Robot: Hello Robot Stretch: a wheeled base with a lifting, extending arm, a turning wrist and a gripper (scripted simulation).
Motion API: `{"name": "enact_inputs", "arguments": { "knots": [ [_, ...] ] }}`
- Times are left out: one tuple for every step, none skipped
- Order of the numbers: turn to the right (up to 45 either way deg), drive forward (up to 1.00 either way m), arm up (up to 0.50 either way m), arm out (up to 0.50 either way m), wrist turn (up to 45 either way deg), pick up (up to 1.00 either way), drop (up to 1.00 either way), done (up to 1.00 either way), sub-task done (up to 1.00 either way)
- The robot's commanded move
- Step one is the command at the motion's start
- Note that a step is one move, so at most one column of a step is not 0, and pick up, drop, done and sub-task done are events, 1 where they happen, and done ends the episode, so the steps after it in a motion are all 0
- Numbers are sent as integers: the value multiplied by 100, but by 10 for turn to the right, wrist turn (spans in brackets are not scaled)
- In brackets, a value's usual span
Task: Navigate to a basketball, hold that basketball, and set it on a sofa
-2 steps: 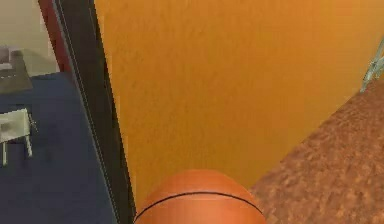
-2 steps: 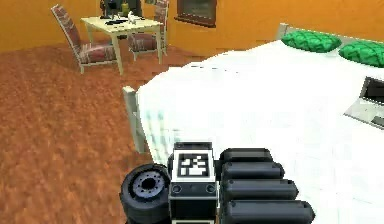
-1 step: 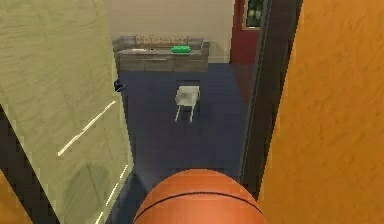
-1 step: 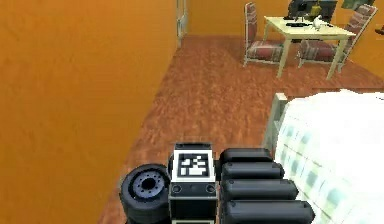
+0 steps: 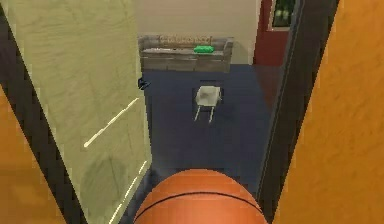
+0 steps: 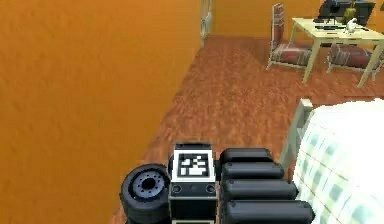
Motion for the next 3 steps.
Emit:
{"name": "enact_inputs", "arguments": {
  "knots": [
    [0, 75, 0, 0, 0, 0, 0, 0, 0],
    [180, 0, 0, 0, 0, 0, 0, 0, 0],
    [0, 100, 0, 0, 0, 0, 0, 0, 0]
  ]
}}
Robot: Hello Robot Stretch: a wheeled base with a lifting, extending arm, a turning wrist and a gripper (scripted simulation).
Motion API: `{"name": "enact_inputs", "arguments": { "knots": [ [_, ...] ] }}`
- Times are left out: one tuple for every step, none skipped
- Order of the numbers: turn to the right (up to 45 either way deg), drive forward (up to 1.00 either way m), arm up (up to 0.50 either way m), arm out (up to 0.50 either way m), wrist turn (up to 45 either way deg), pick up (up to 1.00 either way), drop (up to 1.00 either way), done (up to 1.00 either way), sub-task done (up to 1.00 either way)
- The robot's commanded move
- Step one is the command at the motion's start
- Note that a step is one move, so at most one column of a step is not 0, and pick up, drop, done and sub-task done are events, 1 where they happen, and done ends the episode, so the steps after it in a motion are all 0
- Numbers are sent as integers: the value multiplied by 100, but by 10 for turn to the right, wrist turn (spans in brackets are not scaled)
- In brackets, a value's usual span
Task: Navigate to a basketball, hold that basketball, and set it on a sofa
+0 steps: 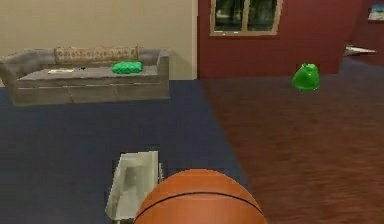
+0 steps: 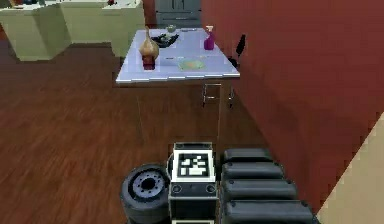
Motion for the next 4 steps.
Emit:
{"name": "enact_inputs", "arguments": {
  "knots": [
    [30, 0, 0, 0, 0, 0, 0, 0, 0],
    [450, 0, 0, 0, 0, 0, 0, 0, 0],
    [450, 0, 0, 0, 0, 0, 0, 0, 0],
    [240, 0, 0, 0, 0, 0, 0, 0, 0]
  ]
}}
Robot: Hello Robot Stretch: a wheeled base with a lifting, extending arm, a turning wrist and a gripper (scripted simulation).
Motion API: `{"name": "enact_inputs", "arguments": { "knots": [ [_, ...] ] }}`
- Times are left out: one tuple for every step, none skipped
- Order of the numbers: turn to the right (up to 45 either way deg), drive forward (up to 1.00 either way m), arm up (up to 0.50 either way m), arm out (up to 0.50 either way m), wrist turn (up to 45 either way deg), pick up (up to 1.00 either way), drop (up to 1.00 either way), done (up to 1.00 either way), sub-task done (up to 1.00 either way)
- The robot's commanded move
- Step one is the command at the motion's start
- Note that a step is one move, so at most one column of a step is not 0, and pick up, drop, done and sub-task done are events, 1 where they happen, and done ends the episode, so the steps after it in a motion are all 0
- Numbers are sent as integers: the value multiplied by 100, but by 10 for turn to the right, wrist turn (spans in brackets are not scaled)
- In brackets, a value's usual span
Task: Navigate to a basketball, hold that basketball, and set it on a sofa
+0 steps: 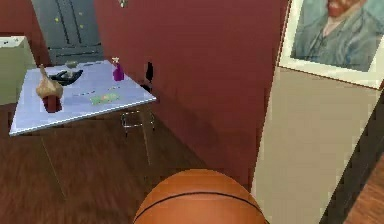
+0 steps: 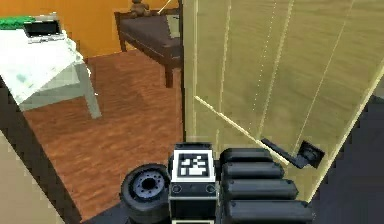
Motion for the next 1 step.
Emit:
{"name": "enact_inputs", "arguments": {
  "knots": [
    [0, 20, 0, 0, 0, 0, 0, 0, 0]
  ]
}}
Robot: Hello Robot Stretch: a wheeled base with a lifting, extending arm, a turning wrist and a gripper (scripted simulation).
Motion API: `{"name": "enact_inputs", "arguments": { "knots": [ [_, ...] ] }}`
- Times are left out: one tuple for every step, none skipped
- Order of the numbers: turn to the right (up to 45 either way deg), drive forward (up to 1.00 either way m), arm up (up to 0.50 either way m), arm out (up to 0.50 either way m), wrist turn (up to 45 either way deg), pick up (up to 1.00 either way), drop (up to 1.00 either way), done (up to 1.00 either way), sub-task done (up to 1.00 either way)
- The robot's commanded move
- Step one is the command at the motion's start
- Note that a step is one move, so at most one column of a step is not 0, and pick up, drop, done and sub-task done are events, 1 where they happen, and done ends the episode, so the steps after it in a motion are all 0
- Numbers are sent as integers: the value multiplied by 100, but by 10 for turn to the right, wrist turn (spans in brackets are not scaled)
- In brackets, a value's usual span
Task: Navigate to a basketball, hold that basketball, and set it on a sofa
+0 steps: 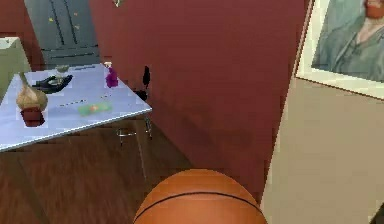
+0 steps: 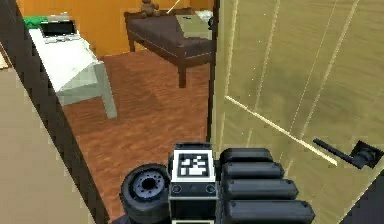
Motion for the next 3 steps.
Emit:
{"name": "enact_inputs", "arguments": {
  "knots": [
    [-450, 0, 0, 0, 0, 0, 0, 0, 0],
    [-90, 0, 0, 0, 0, 0, 0, 0, 0],
    [0, 30, 0, 0, 0, 0, 0, 0, 0]
  ]
}}
